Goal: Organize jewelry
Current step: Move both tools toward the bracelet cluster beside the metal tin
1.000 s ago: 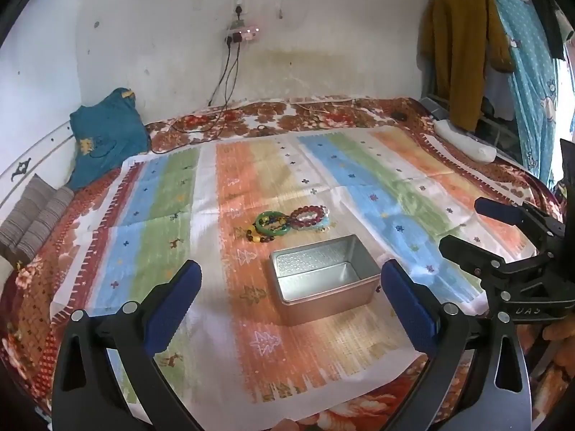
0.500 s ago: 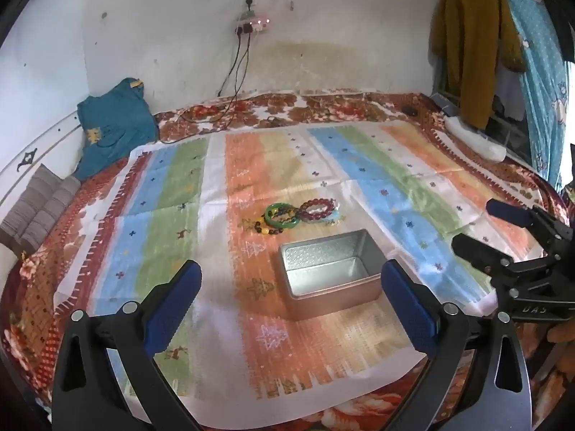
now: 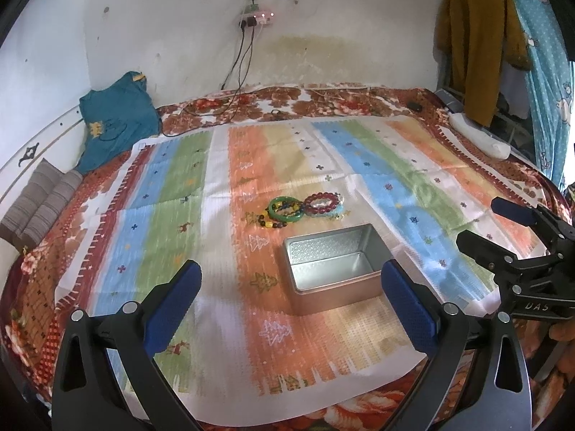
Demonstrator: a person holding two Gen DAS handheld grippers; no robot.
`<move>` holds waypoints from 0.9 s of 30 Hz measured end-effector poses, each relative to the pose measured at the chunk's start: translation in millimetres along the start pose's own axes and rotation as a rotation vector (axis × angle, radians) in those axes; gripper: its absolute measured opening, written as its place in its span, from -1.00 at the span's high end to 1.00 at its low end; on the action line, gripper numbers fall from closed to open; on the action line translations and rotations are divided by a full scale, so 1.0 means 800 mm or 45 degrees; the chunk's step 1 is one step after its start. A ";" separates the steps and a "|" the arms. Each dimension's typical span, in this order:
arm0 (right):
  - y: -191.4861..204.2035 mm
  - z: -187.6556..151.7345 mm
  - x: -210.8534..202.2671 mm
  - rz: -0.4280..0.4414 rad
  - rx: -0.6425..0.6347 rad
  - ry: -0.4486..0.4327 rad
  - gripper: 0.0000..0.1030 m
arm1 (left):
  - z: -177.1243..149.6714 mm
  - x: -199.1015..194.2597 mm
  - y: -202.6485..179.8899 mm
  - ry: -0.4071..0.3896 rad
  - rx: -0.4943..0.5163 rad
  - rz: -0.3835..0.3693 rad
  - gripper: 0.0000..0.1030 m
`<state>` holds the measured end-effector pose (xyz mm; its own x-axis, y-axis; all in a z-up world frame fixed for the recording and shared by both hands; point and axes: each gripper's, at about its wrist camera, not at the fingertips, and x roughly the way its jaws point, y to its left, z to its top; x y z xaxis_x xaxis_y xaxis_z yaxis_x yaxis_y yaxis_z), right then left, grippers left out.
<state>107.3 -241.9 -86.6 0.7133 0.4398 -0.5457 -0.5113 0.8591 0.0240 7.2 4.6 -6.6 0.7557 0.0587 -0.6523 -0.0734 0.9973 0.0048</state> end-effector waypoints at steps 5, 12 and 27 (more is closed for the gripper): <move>-0.001 0.000 0.000 -0.001 0.000 0.001 -0.92 | -0.001 0.002 0.001 0.013 -0.009 0.017 -0.89; -0.002 0.001 0.000 -0.001 -0.002 0.003 -0.92 | -0.003 -0.003 0.006 -0.002 -0.019 -0.009 -0.89; -0.004 -0.003 0.005 -0.011 -0.005 0.026 -0.92 | 0.000 -0.001 0.011 0.012 -0.042 -0.006 -0.89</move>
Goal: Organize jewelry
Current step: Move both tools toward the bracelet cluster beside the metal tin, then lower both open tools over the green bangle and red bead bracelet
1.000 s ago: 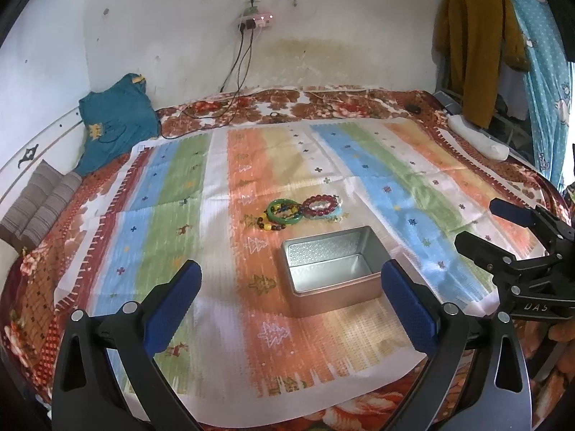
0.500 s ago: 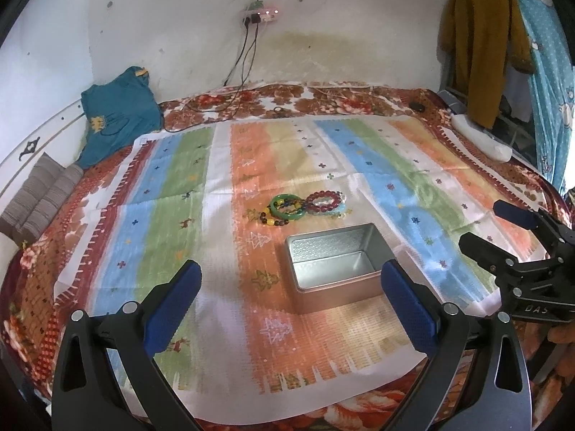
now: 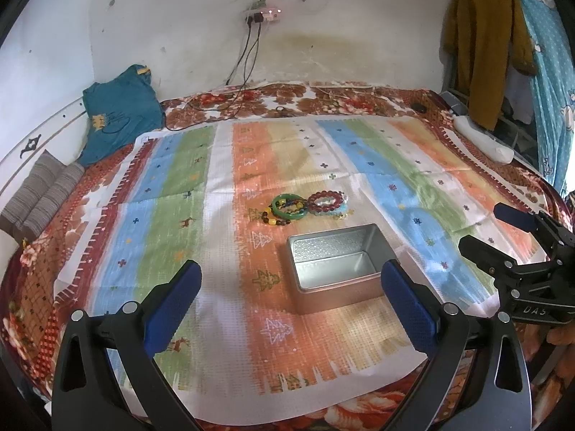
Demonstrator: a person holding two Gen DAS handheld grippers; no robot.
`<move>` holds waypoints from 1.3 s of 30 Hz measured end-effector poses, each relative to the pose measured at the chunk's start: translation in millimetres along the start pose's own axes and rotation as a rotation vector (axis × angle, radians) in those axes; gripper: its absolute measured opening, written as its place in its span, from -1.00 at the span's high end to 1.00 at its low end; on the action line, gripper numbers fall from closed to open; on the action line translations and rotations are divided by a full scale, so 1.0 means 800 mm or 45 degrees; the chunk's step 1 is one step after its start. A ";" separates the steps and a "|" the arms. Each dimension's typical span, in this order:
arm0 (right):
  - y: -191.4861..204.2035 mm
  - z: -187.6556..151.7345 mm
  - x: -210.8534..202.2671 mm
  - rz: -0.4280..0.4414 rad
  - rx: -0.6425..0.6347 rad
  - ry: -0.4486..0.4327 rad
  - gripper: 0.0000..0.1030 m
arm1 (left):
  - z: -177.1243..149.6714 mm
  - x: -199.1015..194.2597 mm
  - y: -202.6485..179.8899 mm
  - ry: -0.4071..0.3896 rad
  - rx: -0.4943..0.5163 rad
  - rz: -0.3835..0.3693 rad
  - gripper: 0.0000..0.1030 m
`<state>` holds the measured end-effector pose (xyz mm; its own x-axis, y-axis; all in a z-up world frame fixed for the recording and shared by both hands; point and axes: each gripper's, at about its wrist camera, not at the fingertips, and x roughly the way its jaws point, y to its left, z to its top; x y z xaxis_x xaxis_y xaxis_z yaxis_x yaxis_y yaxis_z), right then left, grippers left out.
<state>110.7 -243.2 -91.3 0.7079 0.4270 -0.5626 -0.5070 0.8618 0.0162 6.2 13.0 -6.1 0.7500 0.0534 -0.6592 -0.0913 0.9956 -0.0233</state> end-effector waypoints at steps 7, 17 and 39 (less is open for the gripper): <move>0.005 0.007 0.007 -0.005 0.005 0.028 -0.91 | 0.001 0.007 0.005 0.031 -0.007 0.000 -0.89; 0.005 0.020 0.033 -0.038 -0.012 0.085 -0.92 | 0.014 0.031 0.020 0.071 -0.046 0.074 -0.89; 0.009 0.056 0.093 -0.031 -0.038 0.182 -0.92 | 0.064 0.105 0.038 0.197 -0.094 0.079 -0.89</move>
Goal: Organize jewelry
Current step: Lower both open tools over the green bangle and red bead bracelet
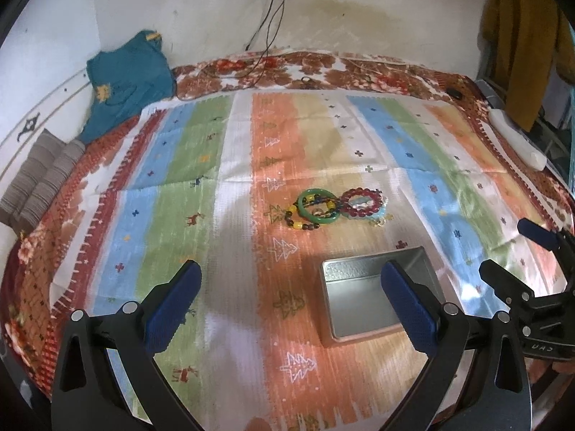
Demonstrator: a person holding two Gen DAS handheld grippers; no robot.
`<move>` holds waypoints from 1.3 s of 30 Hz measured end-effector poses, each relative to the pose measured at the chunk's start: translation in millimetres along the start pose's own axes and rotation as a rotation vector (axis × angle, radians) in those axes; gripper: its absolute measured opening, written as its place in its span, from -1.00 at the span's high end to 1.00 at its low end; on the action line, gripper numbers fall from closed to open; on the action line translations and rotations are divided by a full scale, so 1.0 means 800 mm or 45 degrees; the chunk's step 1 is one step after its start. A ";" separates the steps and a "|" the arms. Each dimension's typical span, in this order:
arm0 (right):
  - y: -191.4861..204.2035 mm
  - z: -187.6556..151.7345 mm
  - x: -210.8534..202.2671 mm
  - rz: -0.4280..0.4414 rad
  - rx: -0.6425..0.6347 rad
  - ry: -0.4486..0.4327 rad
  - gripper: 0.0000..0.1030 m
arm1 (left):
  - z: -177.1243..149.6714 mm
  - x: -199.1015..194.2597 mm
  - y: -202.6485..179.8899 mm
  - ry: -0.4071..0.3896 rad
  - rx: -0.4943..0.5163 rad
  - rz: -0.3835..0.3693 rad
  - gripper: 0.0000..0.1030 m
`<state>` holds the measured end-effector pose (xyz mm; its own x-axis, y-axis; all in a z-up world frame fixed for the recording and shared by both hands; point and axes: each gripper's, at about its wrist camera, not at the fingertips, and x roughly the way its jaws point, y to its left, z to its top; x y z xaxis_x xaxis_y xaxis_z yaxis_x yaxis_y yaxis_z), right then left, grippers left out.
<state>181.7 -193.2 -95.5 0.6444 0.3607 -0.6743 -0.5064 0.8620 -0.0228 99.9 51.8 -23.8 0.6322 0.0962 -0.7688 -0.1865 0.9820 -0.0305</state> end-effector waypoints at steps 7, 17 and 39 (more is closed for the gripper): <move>-0.009 0.017 0.029 -0.012 0.014 0.051 -0.92 | 0.016 0.019 0.007 0.010 -0.045 0.005 -0.89; -0.019 0.038 0.058 -0.003 0.022 0.086 -0.92 | 0.038 0.052 0.013 0.069 -0.083 -0.014 -0.89; -0.026 0.067 0.126 -0.012 -0.045 0.151 -0.91 | 0.066 0.130 0.006 0.205 -0.047 -0.009 -0.89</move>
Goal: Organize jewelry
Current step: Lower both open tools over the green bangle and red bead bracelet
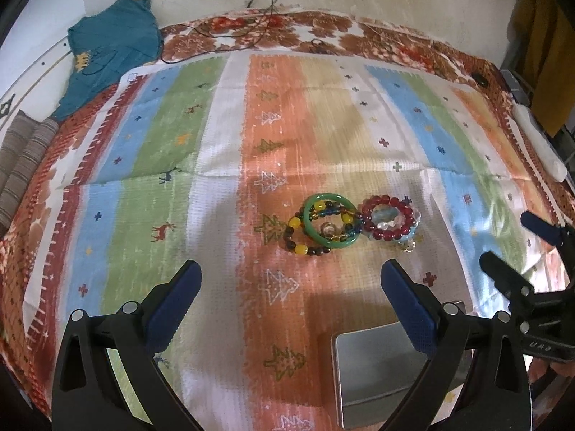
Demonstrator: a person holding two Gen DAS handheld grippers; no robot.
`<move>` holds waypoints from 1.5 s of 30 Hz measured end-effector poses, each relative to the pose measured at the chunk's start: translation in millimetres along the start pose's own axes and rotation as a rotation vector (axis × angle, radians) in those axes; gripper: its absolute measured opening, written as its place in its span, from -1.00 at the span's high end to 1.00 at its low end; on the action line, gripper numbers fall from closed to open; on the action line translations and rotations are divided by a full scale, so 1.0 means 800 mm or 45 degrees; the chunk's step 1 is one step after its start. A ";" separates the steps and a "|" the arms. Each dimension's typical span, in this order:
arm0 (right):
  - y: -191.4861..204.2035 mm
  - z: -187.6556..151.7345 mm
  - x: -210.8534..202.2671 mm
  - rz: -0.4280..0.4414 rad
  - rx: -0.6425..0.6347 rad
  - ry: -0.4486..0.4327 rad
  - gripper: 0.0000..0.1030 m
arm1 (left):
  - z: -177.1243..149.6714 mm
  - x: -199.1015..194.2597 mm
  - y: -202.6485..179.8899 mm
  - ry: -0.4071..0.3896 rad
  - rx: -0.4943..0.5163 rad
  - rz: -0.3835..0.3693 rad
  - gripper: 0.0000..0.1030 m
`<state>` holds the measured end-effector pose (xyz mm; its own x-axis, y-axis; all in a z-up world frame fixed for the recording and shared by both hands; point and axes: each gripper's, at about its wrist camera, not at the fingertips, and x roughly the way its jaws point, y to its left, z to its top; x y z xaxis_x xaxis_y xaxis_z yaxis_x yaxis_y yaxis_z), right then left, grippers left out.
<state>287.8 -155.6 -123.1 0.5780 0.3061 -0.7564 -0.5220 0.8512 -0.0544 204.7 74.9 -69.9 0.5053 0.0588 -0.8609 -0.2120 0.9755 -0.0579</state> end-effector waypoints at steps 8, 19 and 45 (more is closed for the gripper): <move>0.005 0.005 0.021 -0.004 -0.027 0.037 -0.91 | 0.012 0.021 0.004 0.028 -0.015 0.002 -0.89; 0.003 0.012 0.052 -0.025 -0.041 0.075 -0.91 | 0.028 0.050 0.006 0.072 -0.024 -0.002 -0.89; 0.007 0.042 0.137 -0.069 -0.084 0.183 -0.91 | 0.050 0.132 0.010 0.215 -0.019 -0.050 -0.60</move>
<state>369.4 -103.2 -184.4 0.5132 0.1921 -0.8365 -0.5350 0.8337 -0.1368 289.9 97.3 -141.0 0.3661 -0.0167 -0.9304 -0.2080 0.9731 -0.0994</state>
